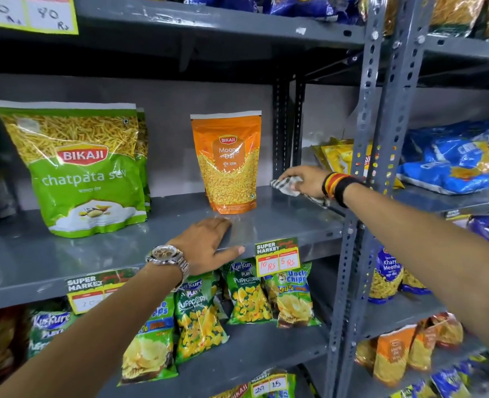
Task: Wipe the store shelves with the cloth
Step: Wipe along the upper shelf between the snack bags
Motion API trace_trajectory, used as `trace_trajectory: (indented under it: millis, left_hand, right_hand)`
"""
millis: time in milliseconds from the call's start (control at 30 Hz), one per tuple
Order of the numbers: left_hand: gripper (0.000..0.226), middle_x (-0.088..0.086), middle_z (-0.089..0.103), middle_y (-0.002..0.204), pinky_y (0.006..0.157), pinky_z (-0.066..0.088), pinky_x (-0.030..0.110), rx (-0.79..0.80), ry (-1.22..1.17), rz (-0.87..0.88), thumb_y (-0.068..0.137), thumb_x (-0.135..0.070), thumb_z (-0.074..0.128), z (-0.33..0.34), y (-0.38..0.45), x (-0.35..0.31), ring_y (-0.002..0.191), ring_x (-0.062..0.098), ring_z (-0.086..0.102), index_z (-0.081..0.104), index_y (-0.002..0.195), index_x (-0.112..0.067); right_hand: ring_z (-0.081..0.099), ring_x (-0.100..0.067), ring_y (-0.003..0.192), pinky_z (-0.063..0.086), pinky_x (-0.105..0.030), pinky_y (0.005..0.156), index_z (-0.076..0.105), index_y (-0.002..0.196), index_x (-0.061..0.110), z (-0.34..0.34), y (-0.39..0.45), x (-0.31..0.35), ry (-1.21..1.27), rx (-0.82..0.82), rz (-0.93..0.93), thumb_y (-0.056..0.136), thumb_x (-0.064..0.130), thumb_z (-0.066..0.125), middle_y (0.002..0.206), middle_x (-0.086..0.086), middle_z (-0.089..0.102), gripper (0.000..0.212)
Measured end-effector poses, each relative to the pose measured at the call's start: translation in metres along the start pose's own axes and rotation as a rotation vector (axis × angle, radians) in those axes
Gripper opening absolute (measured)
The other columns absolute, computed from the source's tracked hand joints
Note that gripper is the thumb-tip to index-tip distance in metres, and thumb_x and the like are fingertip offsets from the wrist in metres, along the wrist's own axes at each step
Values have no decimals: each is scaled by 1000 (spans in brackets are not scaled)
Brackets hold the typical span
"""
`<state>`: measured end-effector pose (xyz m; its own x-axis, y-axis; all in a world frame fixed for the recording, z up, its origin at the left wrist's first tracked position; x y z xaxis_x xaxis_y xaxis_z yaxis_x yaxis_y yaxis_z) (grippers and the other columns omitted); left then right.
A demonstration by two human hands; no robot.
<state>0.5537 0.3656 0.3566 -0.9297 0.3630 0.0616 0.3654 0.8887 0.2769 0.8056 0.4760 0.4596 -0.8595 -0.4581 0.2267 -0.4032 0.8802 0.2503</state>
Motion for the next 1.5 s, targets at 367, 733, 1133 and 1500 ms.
trace_trajectory:
  millis: [367, 733, 1133, 1500]
  left_hand:
    - [93, 5, 40, 158, 119, 31, 40, -41, -12, 0, 88, -82, 29, 4, 4, 5, 143, 22, 38, 33, 154, -17]
    - [93, 10, 46, 153, 114, 36, 39, -8, 18, -18, 87, -79, 29, -3, -3, -4, 135, 28, 46, 38, 152, -13]
    - [107, 11, 48, 151, 111, 39, 40, 16, 56, -61, 80, -90, 14, -21, -52, 34, 133, 29, 49, 38, 151, -13]
    - [88, 14, 49, 150, 115, 35, 43, -21, 100, -96, 89, -71, 25, -21, -117, 77, 135, 31, 47, 39, 151, -10]
  right_hand:
    - [60, -28, 111, 45, -25, 82, 68, 115, 16, 84, 127, -31, 129, 62, 44, 88, 10, 54, 123, -10, 66, 31]
    - [56, -22, 118, 39, -26, 95, 62, 123, 24, 69, 37, -12, 148, 120, -80, 92, 17, 59, 126, -1, 63, 32]
    - [56, -18, 105, 44, -25, 79, 63, 123, 22, 34, -53, 2, 168, 43, 71, 94, 25, 55, 130, -6, 62, 29]
    - [53, -29, 123, 42, -37, 100, 50, 135, 23, 96, -61, 128, 135, 92, -58, 94, 38, 54, 140, -7, 54, 45]
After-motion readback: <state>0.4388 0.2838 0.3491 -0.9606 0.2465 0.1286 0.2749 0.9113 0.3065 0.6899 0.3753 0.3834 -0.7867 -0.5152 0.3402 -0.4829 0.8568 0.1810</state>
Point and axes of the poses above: each hand's wrist, its own y-axis towards the middle knuckle, its own z-axis out of the palm, x = y × z, the point moved 4 cm from there along y, towards the middle knuckle
